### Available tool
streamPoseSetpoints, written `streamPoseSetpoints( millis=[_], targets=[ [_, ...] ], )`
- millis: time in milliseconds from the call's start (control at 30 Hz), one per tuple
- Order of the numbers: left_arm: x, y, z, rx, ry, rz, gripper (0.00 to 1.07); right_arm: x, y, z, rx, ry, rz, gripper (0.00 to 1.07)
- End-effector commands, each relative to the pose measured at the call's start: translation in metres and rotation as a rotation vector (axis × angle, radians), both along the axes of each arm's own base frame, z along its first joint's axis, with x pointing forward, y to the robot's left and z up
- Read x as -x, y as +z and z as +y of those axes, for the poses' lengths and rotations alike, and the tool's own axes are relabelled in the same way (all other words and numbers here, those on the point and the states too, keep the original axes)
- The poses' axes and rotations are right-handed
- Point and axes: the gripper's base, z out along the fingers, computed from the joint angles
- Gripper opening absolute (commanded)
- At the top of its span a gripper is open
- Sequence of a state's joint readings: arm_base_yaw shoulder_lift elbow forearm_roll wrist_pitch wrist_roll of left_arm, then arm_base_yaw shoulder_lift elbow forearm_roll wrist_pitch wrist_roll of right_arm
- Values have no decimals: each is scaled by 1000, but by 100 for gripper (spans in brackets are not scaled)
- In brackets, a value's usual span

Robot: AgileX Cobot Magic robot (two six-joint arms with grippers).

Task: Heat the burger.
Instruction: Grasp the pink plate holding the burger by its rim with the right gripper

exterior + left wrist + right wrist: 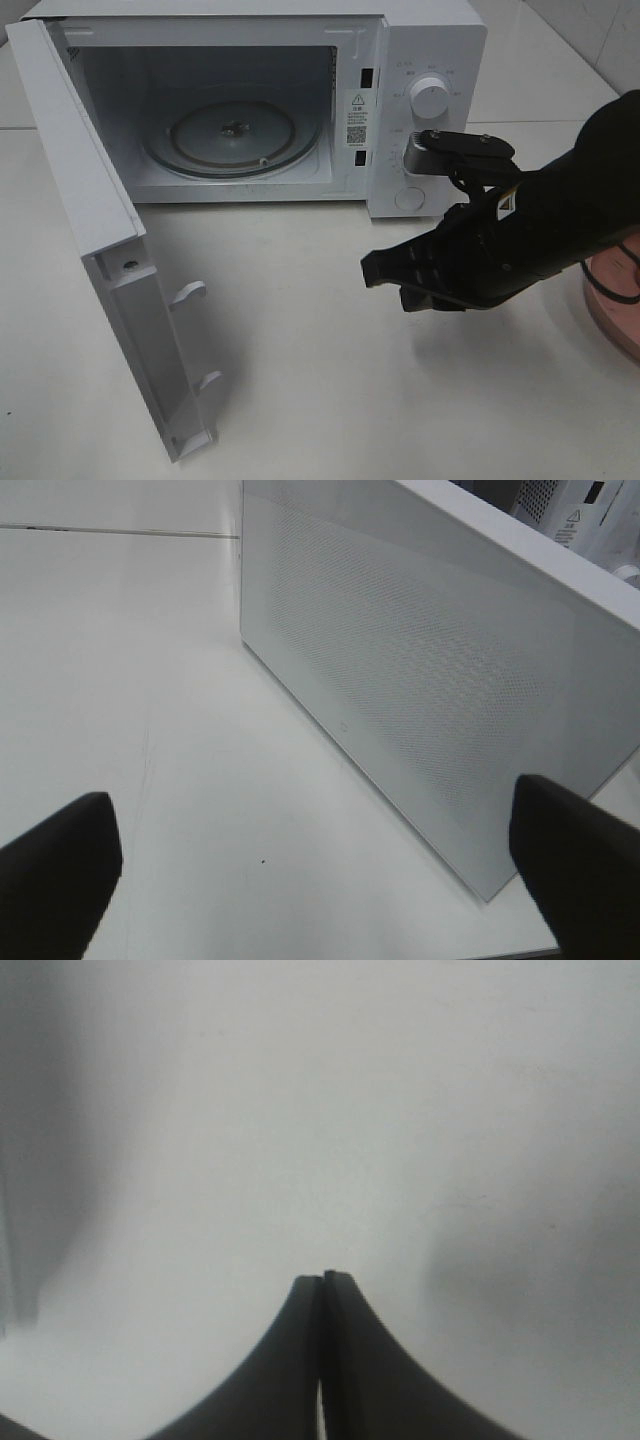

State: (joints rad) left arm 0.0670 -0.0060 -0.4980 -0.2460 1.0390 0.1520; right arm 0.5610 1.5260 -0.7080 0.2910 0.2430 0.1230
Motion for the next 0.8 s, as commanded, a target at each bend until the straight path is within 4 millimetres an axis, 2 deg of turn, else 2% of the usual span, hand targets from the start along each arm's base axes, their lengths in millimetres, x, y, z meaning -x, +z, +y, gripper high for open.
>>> streamPoseSetpoints(
  millis=[33,267,333,367,400,433,500,533,567,600,633,667,700,733,767,800],
  targets=[
    [2,0,0,3,4,-17,98,11,15,-8,130,186,-32,4],
    [2,0,0,3,4,-17,98,24,32,-17,176,250,-40,9],
    [2,0,0,3,4,-17,98,26,36,-28,198,234,-5,15],
    [2,0,0,3,4,-17,98,26,36,-28,198,234,-5,15],
    [2,0,0,3,4,-17,98,26,35,-38,222,215,34,23],
    [2,0,0,3,4,-17,98,26,35,-38,222,215,34,23],
    [2,0,0,3,4,-17,98,25,33,-51,266,193,85,43],
    [2,0,0,3,4,-17,98,25,33,-51,266,193,85,43],
    [2,0,0,3,4,-17,98,23,32,-59,298,184,99,62],
    [2,0,0,3,4,-17,98,22,32,-63,312,179,102,71],
    [2,0,0,3,4,-17,98,22,32,-63,312,179,102,71],
    [2,0,0,3,4,-17,98,19,32,-70,322,169,103,86],
    [2,0,0,3,4,-17,98,18,32,-73,324,161,102,93],
    [2,0,0,3,4,-17,98,18,32,-73,324,161,102,93],
    [2,0,0,3,4,-17,98,15,32,-81,337,149,98,99],
    [2,0,0,3,4,-17,98,13,32,-86,347,143,93,100]
  ],
)
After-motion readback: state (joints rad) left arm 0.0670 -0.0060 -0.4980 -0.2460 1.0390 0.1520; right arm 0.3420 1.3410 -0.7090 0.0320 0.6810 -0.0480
